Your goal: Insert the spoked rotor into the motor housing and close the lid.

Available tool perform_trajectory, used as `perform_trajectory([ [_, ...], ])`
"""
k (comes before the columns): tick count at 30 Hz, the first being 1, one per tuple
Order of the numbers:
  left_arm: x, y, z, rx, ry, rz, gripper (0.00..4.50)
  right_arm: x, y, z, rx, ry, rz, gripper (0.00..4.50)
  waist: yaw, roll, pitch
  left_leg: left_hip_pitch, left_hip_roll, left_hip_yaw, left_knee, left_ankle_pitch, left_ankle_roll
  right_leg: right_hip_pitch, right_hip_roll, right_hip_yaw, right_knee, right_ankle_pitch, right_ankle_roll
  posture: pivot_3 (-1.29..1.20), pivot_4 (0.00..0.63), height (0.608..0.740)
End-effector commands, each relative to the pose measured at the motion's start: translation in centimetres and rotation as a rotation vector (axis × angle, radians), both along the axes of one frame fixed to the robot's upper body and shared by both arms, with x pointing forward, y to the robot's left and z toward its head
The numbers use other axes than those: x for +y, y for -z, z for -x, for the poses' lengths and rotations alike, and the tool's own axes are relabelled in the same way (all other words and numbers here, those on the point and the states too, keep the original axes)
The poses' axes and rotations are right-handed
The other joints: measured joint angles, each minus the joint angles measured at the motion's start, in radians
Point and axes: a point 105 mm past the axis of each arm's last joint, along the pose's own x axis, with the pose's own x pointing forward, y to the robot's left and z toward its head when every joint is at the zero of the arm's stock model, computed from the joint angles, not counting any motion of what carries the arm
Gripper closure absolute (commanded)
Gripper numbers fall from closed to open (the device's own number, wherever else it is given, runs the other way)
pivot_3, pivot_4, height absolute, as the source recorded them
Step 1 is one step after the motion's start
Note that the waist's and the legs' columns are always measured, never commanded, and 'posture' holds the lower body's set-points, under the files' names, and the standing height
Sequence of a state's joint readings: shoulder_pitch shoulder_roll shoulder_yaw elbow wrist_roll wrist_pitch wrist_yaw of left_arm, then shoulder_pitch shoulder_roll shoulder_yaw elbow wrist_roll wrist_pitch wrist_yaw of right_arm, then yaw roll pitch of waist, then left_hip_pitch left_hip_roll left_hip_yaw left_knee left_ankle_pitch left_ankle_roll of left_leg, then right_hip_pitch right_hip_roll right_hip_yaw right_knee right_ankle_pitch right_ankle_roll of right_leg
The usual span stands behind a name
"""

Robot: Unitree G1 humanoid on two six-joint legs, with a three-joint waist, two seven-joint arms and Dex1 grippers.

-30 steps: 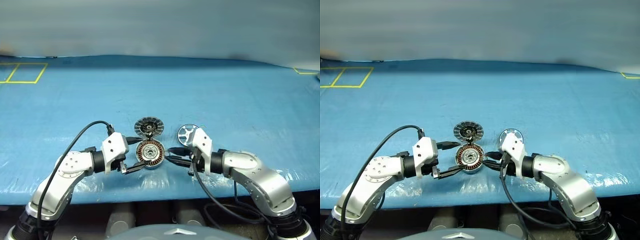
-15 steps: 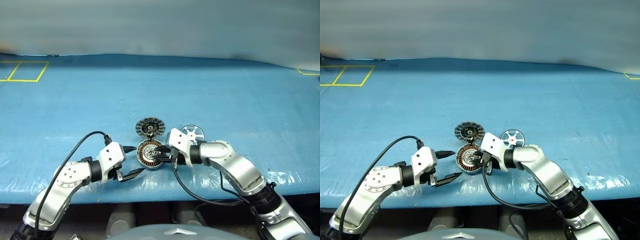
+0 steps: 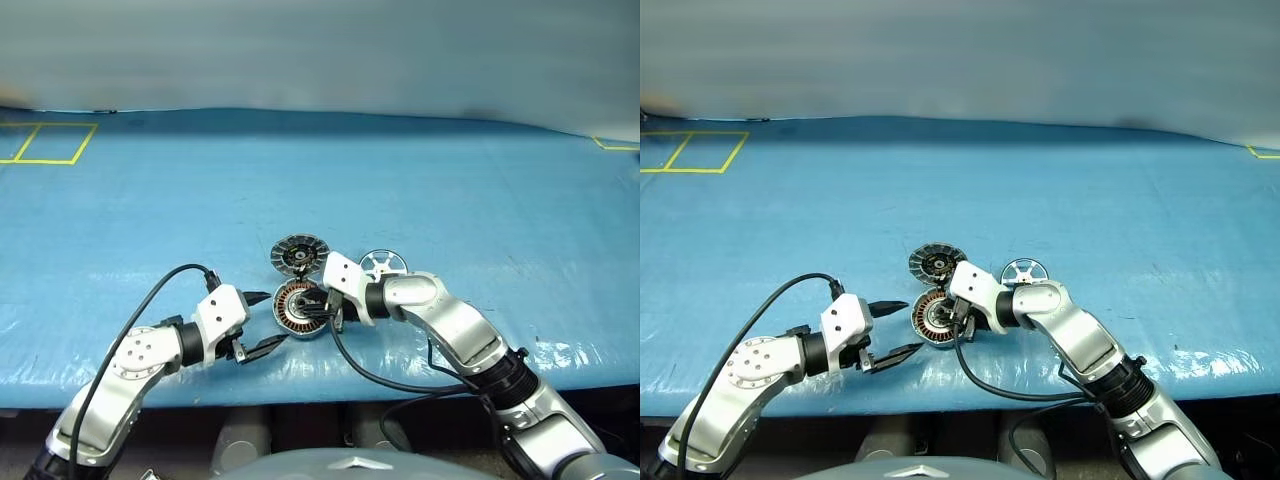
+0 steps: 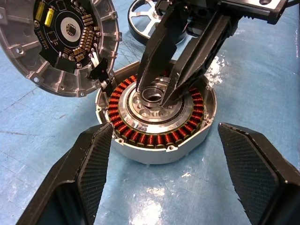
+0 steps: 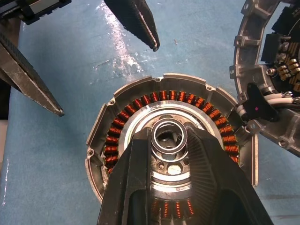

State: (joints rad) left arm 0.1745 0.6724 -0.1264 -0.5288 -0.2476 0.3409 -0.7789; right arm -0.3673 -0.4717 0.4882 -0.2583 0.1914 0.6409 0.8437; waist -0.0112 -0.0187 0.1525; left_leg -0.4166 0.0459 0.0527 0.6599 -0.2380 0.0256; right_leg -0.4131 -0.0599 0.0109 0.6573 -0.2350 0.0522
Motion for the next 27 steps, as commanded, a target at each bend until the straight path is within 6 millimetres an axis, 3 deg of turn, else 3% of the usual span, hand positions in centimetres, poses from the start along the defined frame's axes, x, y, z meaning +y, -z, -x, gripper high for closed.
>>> perform_trajectory([
  [1, -0.18, -1.30, -0.18, -0.056, 0.013, 0.008, 0.67, 0.19, -0.78, -0.32, -0.042, 0.000, -0.020, 3.75, 0.000, 0.000, 0.000, 0.000, 0.000, 0.000, 0.000, 0.000, 0.000, 0.000, 0.000, 0.000, 0.000, 0.000, 0.000, 0.00, 0.150, 0.740],
  [27, -0.48, -1.21, -0.32, -0.058, 0.015, 0.016, 0.67, -0.51, -1.19, -0.32, 0.013, 0.014, -0.054, 3.75, 0.000, 0.000, 0.000, 0.000, 0.000, 0.000, 0.000, 0.000, 0.000, 0.001, 0.000, 0.000, 0.000, 0.000, 0.000, 0.00, 0.150, 0.740],
])
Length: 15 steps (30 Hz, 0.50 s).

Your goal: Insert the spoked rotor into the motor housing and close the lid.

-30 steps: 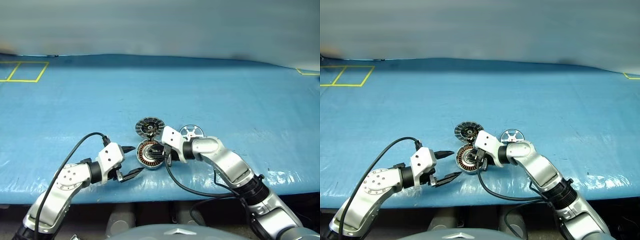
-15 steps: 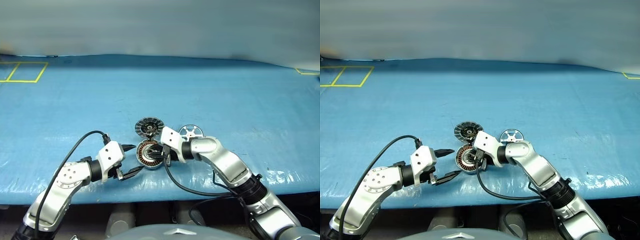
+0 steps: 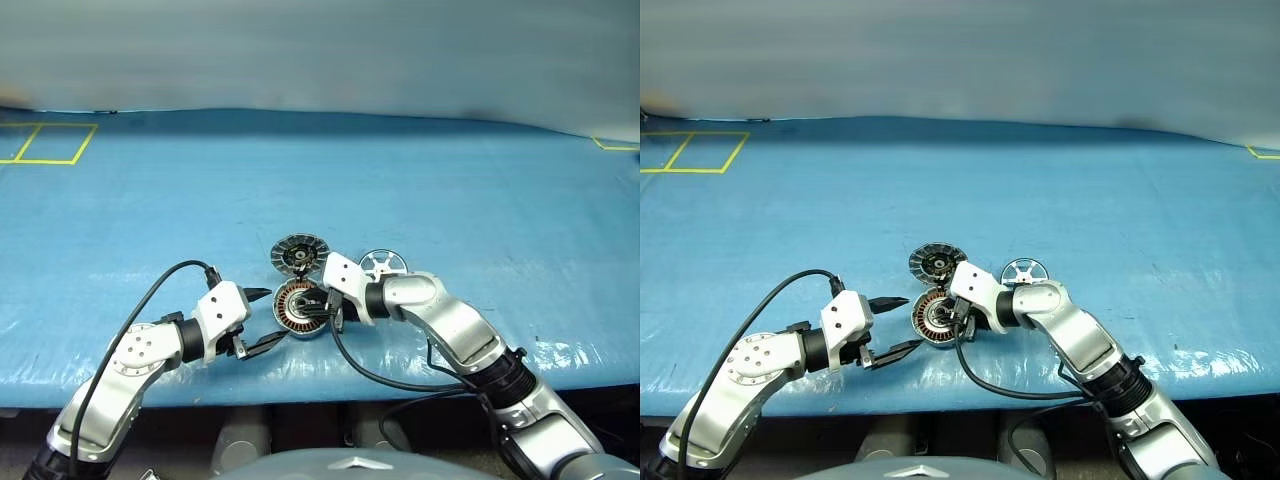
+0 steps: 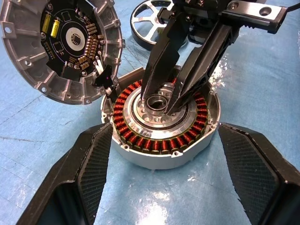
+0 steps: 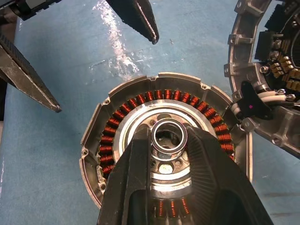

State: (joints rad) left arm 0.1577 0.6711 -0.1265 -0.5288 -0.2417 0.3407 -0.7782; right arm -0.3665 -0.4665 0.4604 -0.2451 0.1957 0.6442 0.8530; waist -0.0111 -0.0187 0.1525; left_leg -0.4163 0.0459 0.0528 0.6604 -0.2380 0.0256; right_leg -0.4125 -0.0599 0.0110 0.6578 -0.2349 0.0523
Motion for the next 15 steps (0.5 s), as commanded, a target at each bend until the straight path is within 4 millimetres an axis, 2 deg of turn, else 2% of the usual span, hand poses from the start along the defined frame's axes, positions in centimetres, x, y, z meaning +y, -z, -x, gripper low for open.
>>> perform_trajectory([
  [1, -0.42, -0.89, -0.01, -0.039, 0.012, 0.021, 0.67, -0.20, -1.00, 0.17, 0.006, -0.010, -0.038, 3.75, 0.000, 0.000, 0.000, 0.000, 0.000, 0.000, 0.000, 0.000, 0.000, 0.000, 0.000, 0.000, 0.000, 0.000, 0.000, 0.00, 0.150, 0.740],
  [6, -0.47, -0.83, 0.00, -0.042, 0.018, 0.014, 0.67, -0.22, -0.40, 0.53, 0.002, -0.024, -0.010, 3.75, 0.000, 0.000, 0.000, 0.000, 0.000, 0.000, 0.000, 0.000, 0.000, 0.000, 0.000, 0.000, 0.000, 0.000, 0.000, 0.00, 0.150, 0.740],
  [15, -0.49, -0.81, -0.05, -0.042, 0.020, 0.012, 0.67, 0.28, -0.74, 0.20, -0.008, -0.012, -0.035, 3.75, 0.000, 0.000, 0.000, 0.000, 0.000, 0.000, 0.000, 0.000, 0.000, 0.000, 0.000, 0.000, 0.000, 0.000, 0.000, 0.00, 0.150, 0.740],
])
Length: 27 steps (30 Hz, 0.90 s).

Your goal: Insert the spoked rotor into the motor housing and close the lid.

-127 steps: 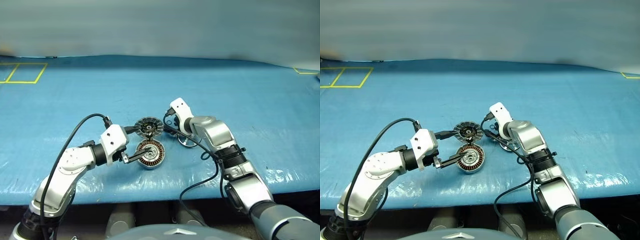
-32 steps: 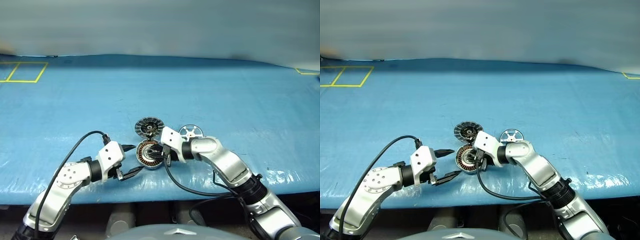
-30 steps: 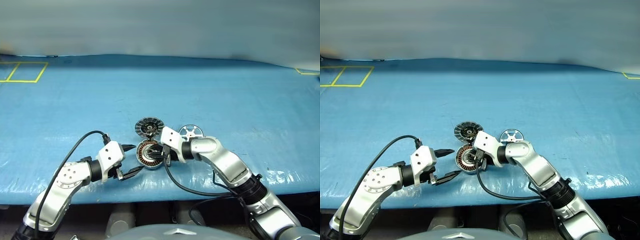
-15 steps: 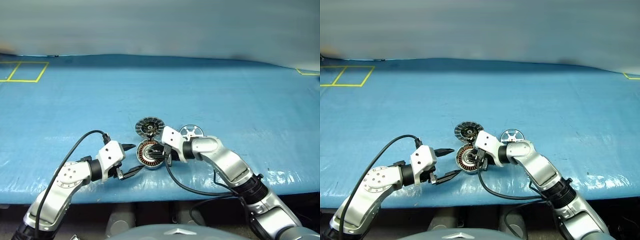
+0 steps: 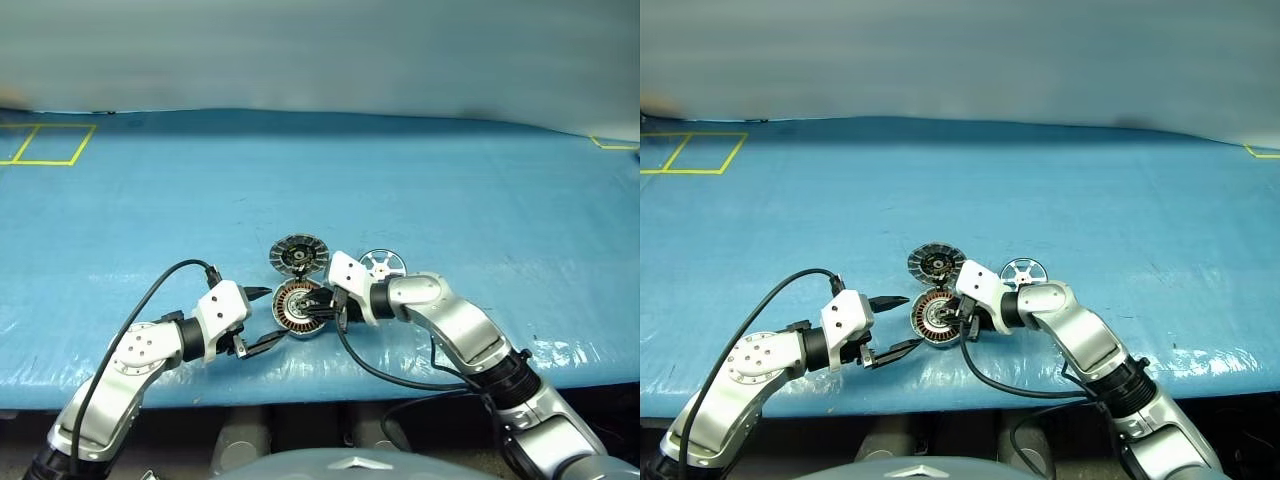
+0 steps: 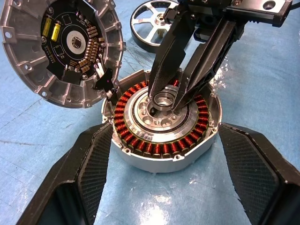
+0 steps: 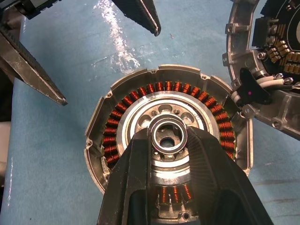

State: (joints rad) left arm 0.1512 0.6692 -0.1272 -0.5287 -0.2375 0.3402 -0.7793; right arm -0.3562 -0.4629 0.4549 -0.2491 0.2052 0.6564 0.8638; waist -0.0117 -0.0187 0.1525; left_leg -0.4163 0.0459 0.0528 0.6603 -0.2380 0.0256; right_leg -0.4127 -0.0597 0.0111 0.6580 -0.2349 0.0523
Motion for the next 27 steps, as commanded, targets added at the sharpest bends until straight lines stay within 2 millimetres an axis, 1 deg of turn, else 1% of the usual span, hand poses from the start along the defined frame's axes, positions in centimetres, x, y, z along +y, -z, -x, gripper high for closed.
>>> perform_trajectory([
  [1, -0.43, -0.68, 0.06, -0.034, 0.018, 0.014, 0.67, 0.29, -0.98, -0.13, -0.034, -0.008, -0.028, 3.75, 0.000, 0.000, 0.000, 0.000, 0.000, 0.000, 0.000, 0.000, 0.000, 0.000, 0.000, 0.000, 0.000, 0.000, 0.000, 0.00, 0.150, 0.740],
  [5, -0.44, -0.65, 0.11, -0.032, 0.017, 0.014, 0.67, 0.37, -1.03, -0.15, -0.037, -0.014, -0.025, 3.75, 0.000, 0.000, 0.000, 0.000, 0.000, 0.000, 0.000, 0.000, 0.000, 0.000, 0.000, 0.000, 0.000, 0.000, 0.000, 0.00, 0.150, 0.740],
  [11, -0.47, -0.66, 0.15, -0.034, 0.017, 0.014, 0.67, 0.30, -0.25, -0.11, -0.027, -0.009, -0.005, 3.75, 0.000, 0.000, 0.000, 0.000, 0.000, 0.000, 0.000, 0.000, 0.000, 0.000, 0.000, 0.000, 0.000, 0.000, 0.000, 0.00, 0.150, 0.740],
  [18, -0.49, -0.64, 0.17, -0.033, 0.019, 0.012, 0.67, 0.50, -0.79, -0.62, -0.032, 0.013, -0.032, 3.75, 0.000, 0.000, 0.000, 0.000, 0.000, 0.000, 0.000, 0.000, 0.000, 0.000, 0.000, 0.000, 0.000, 0.000, 0.000, 0.00, 0.150, 0.740],
  [27, -0.52, -0.59, 0.14, -0.036, 0.021, 0.007, 0.67, 0.03, -0.30, -0.31, -0.024, -0.003, -0.002, 3.75, 0.000, 0.000, 0.000, 0.000, 0.000, 0.000, 0.000, 0.000, 0.000, 0.001, 0.000, 0.000, 0.000, 0.000, 0.000, 0.00, 0.150, 0.740],
])
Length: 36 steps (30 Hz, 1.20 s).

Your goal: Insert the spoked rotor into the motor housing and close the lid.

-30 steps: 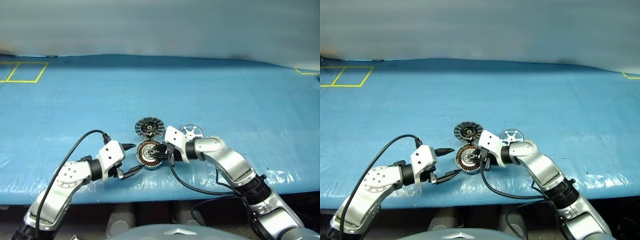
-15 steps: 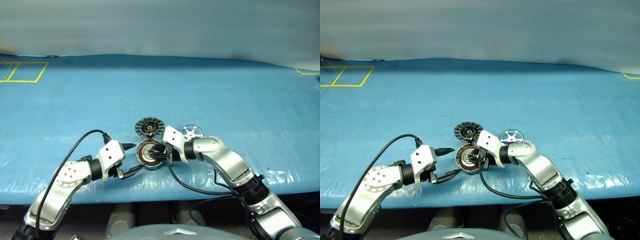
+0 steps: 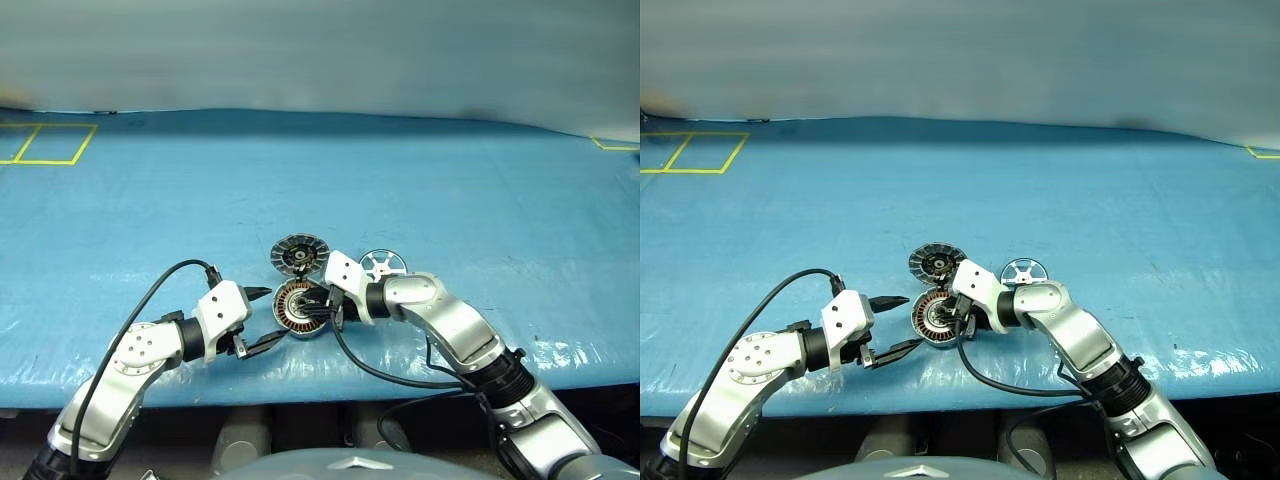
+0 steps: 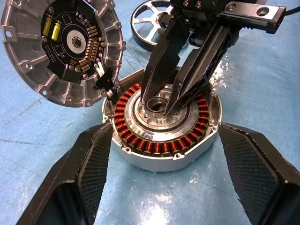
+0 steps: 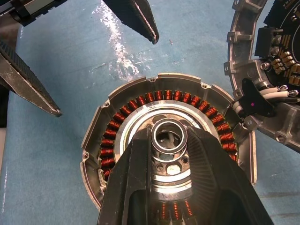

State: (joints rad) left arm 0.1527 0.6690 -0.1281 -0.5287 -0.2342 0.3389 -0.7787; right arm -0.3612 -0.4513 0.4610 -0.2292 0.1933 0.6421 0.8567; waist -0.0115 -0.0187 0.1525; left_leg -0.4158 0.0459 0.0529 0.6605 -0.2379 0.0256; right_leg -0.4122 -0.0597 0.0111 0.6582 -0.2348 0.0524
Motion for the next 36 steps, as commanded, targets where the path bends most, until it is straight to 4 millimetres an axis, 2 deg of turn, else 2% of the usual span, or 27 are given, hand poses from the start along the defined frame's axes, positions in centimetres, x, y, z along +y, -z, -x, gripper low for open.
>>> perform_trajectory([
  [1, -0.5, -0.6, 0.1, -0.035, 0.022, 0.010, 0.67, -0.2, -0.5, -0.1, -0.016, -0.006, -0.004, 3.75, 0.000, 0.000, 0.000, 0.000, 0.000, 0.000, 0.000, 0.000, 0.000, 0.000, 0.000, 0.000, 0.000, 0.000, 0.000, 0.00, 0.150, 0.740],
  [8, -0.5, -0.7, 0.0, -0.040, 0.021, 0.012, 0.67, 0.4, -0.3, 0.2, -0.010, -0.018, -0.009, 3.75, 0.000, 0.000, 0.000, 0.000, 0.000, 0.000, 0.000, 0.000, 0.000, 0.000, 0.000, 0.000, 0.000, 0.000, 0.000, 0.00, 0.150, 0.740],
  [13, -0.5, -0.7, 0.0, -0.042, 0.018, 0.011, 0.67, 0.1, -0.1, 0.1, -0.027, -0.026, 0.010, 3.75, 0.000, 0.000, 0.000, 0.000, 0.000, 0.000, 0.000, 0.000, 0.000, 0.000, 0.000, 0.000, 0.000, 0.000, 0.000, 0.00, 0.150, 0.740],
  [19, -0.4, -0.7, 0.0, -0.043, 0.014, 0.010, 0.67, -0.3, -0.2, -0.3, -0.003, 0.006, 0.003, 1.84, 0.000, 0.000, 0.000, 0.000, 0.000, 0.000, 0.000, 0.000, 0.000, 0.000, 0.000, 0.000, 0.000, 0.000, 0.000, 0.00, 0.150, 0.740],
  [26, -0.5, -0.7, 0.0, -0.044, 0.018, 0.012, 0.67, 0.6, -2.2, 0.4, 0.016, -0.030, -0.135, 1.84, 0.000, 0.000, 0.000, 0.000, 0.000, 0.000, 0.001, 0.000, 0.000, 0.000, 0.000, 0.000, 0.000, 0.000, 0.000, 0.00, 0.150, 0.740],
  [33, -0.3, -1.0, 0.0, -0.043, 0.022, 0.013, 0.67, 1.1, -3.2, 1.3, 0.024, -0.045, -0.214, 1.84, 0.000, 0.000, 0.000, 0.000, 0.000, 0.000, -0.001, 0.000, 0.000, 0.000, 0.000, 0.000, 0.000, 0.000, 0.000, 0.00, 0.150, 0.740],
  [36, -0.4, -1.2, -0.1, -0.056, 0.013, 0.014, 0.67, 0.9, -3.3, 1.6, 0.027, -0.027, -0.250, 2.46, 0.000, 0.000, 0.000, 0.000, 0.000, 0.000, 0.000, 0.000, 0.000, 0.000, 0.000, 0.000, 0.000, 0.000, 0.000, 0.00, 0.150, 0.740],
])
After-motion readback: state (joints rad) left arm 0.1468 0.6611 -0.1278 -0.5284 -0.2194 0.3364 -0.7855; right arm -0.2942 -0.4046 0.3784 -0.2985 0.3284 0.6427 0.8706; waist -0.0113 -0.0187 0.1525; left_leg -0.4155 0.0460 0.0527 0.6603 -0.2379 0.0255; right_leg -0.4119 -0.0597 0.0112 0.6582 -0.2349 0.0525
